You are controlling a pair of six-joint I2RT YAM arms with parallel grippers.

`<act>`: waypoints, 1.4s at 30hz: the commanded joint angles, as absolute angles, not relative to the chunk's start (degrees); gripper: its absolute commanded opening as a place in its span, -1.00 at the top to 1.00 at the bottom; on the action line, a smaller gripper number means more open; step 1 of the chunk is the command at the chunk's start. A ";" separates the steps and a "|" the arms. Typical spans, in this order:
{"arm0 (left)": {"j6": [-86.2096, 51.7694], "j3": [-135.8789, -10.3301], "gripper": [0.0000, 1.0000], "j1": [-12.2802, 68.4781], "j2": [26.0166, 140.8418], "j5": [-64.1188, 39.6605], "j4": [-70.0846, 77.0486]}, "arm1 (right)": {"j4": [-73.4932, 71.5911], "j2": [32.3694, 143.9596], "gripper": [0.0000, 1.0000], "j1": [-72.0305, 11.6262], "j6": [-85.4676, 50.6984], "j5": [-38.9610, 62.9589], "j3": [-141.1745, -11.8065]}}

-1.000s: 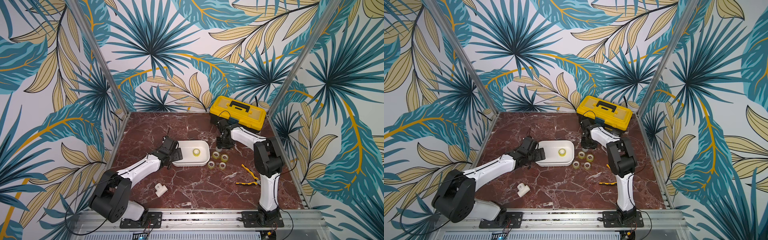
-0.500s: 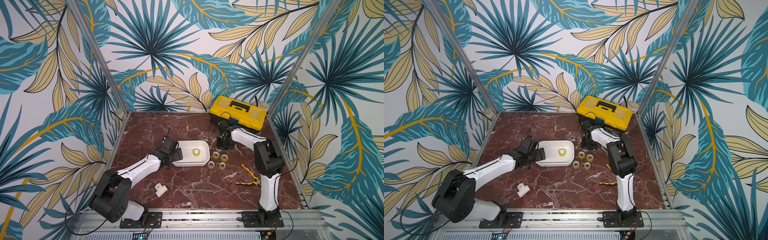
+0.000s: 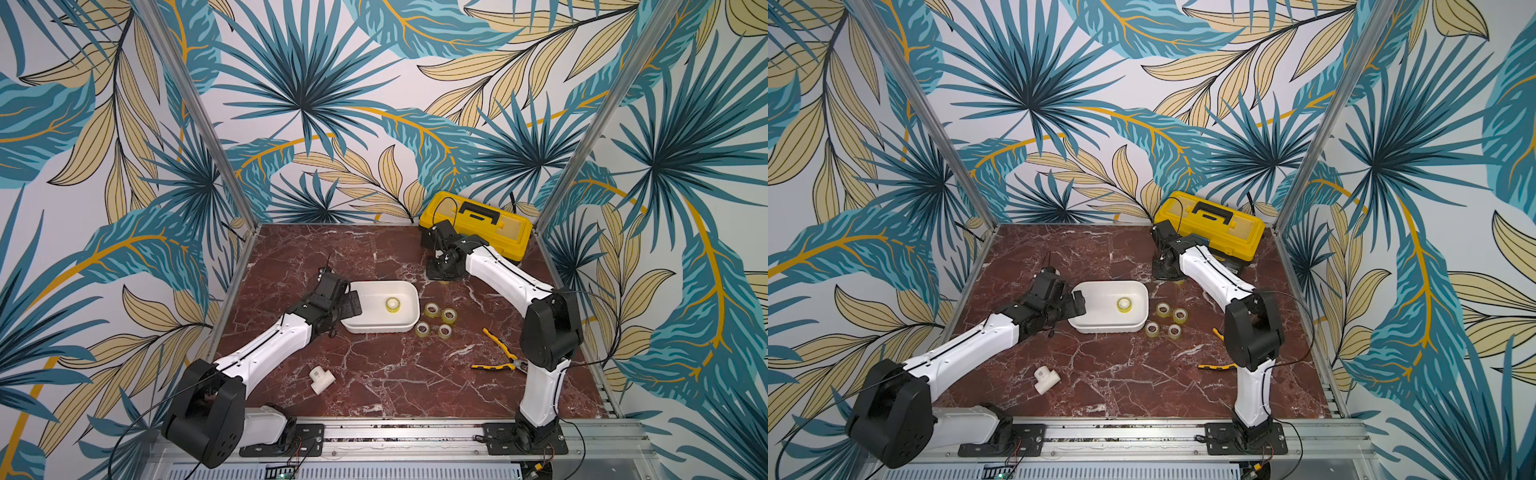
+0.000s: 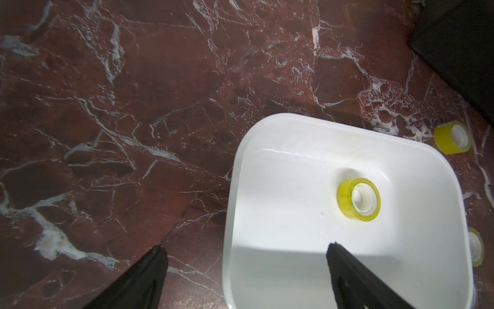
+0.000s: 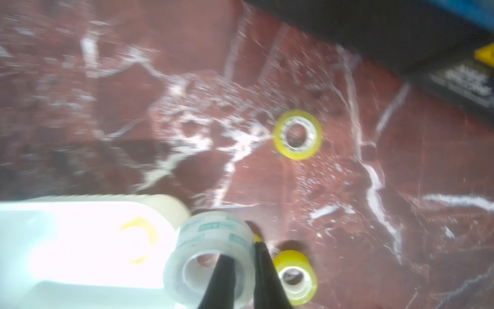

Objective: Put the transparent tape into the storage box
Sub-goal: Pick up the tape at the center of the board, then place the tape in the storage box.

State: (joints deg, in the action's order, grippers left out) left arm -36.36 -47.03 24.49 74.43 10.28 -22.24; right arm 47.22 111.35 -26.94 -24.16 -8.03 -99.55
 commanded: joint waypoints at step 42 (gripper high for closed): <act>-38.07 -43.42 -1.00 22.41 70.57 9.85 -22.94 | 58.25 135.65 1.00 -43.60 -18.42 -10.84 -119.44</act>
State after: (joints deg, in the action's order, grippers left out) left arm -38.15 -43.77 22.76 70.17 10.04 -24.14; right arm 55.92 136.62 -43.81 -19.25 -7.31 -118.34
